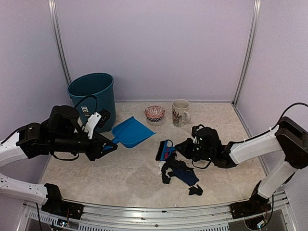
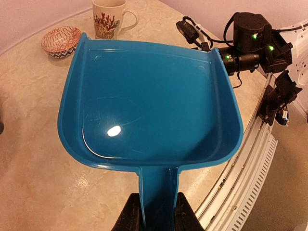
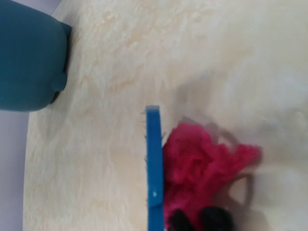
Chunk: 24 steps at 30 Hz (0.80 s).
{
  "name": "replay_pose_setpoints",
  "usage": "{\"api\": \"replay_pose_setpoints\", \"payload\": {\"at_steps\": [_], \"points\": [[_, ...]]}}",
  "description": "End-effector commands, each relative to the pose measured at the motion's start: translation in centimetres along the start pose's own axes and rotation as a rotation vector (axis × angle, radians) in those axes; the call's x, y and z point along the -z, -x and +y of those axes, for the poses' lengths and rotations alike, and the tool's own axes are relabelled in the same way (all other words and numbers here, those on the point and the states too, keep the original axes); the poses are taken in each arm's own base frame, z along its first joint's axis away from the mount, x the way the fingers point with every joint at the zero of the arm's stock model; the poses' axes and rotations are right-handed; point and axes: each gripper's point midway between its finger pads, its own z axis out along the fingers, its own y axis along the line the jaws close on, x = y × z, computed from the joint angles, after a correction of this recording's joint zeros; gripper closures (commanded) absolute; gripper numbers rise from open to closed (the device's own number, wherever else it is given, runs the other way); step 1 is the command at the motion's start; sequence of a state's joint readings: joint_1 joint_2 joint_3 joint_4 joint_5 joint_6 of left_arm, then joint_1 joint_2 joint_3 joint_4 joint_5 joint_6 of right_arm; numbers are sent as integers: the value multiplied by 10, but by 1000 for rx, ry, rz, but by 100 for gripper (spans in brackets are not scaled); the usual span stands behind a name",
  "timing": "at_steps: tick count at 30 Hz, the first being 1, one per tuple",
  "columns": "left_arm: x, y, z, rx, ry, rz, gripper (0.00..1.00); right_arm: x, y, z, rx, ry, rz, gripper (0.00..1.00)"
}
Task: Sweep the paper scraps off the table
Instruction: Sweep the paper scraps at the center of the board, then sweep the paper scraps into the dustpan.
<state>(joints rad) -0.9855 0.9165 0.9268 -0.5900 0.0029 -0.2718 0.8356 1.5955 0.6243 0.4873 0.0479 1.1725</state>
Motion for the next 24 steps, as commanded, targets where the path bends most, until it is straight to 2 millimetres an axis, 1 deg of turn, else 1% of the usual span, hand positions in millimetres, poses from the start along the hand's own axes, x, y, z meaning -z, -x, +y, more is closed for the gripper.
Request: {"api": "replay_pose_setpoints", "payload": {"at_steps": [1, 2, 3, 4, 6, 8, 11, 14, 19, 22, 24], "points": [[-11, -9, -18, 40, -55, 12, 100, 32, 12, 15, 32, 44, -29, 100], [-13, -12, -21, 47, -63, 18, 100, 40, 14, 17, 53, 41, -29, 100], [-16, -18, -27, 39, -76, 30, 100, 51, 20, 28, 83, 62, -43, 100], [-19, -22, -30, 62, -82, 40, 100, 59, 24, 32, 103, 65, -51, 100], [-23, -34, -38, 69, -97, 67, 100, 77, 31, 38, 139, 57, -72, 100], [-27, -48, -47, 67, -119, 100, 100, 94, 43, 37, 190, 13, -114, 100], [-32, -71, -63, 57, -154, 158, 100, 120, 57, 31, 259, -72, -165, 100], [-39, -98, -83, 27, -193, 234, 100, 146, 69, 17, 311, -174, -204, 100], [-48, -143, -108, -13, -231, 365, 100, 177, 73, -2, 368, -300, -196, 100], [-51, -166, -115, -28, -249, 436, 100, 189, 70, -12, 393, -373, -149, 100], [-53, -177, -120, -46, -261, 470, 100, 195, 67, -14, 411, -403, -104, 100]]}}
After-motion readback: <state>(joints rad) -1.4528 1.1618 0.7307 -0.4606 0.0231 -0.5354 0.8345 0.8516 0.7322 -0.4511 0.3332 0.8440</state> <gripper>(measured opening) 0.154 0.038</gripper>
